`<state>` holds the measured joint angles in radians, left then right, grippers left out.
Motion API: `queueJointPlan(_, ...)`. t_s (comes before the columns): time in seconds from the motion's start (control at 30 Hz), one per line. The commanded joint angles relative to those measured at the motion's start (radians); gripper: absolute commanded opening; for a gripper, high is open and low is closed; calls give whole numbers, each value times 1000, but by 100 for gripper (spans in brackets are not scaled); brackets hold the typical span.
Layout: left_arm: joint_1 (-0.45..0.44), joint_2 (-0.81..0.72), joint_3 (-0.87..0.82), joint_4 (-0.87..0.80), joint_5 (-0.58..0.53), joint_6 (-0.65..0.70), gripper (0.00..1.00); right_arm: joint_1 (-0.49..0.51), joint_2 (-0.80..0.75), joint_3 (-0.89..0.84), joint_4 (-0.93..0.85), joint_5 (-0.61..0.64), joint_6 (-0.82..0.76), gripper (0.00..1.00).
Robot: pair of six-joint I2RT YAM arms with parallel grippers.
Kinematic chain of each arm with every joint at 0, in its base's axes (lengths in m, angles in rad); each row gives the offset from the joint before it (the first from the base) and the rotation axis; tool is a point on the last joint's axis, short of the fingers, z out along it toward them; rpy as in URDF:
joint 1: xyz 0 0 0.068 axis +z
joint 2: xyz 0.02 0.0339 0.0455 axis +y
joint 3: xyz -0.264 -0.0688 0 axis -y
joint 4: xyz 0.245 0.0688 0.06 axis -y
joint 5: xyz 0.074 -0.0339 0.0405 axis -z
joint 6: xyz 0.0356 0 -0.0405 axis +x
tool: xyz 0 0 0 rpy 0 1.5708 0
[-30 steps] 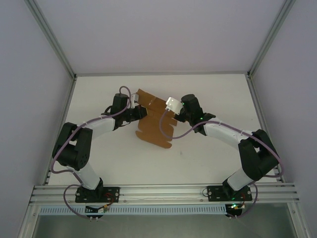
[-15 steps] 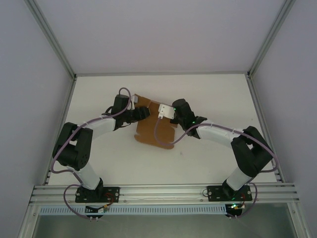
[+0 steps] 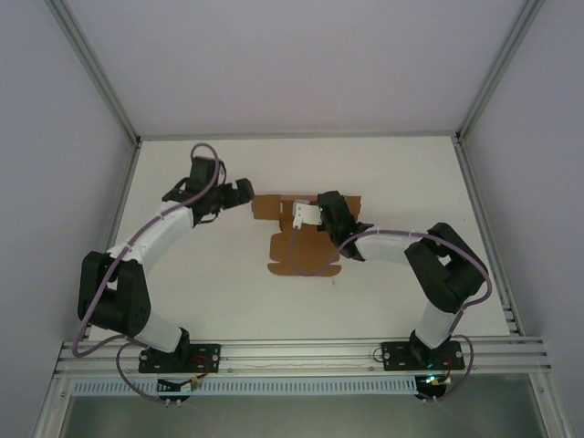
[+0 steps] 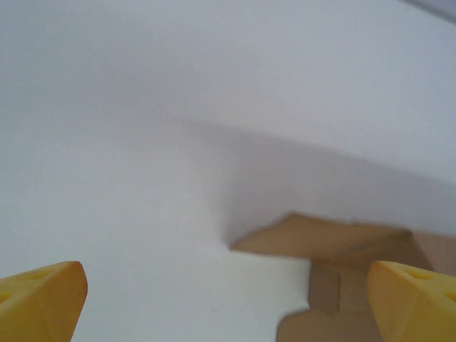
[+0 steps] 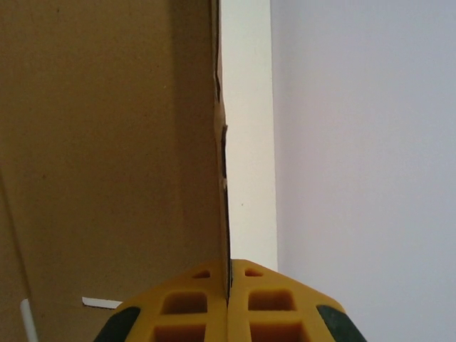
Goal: Assemble paper box
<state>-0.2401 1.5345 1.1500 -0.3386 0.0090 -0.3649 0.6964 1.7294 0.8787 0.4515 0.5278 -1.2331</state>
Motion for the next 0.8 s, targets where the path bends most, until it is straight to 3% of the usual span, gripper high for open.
queueJointPlan(0.0, 37, 99, 86, -15, 28, 56, 100, 2, -13, -1, 64, 6, -15, 0)
queueJointPlan(0.1, 38, 210, 173, 13, 128, 107, 100, 6, -14, -3, 54, 1, -9, 0)
queueJointPlan(0.23, 39, 349, 295, -39, 118, 145, 100, 8, -16, 0, 39, -1, 10, 0)
queueJointPlan(0.37, 36, 421, 334, -82, 204, 171, 94, 9, -11, 13, 16, -3, 36, 0)
queueJointPlan(0.77, -38, 224, 8, 134, 423, 198, 58, 9, 36, 53, -2, 38, 66, 0)
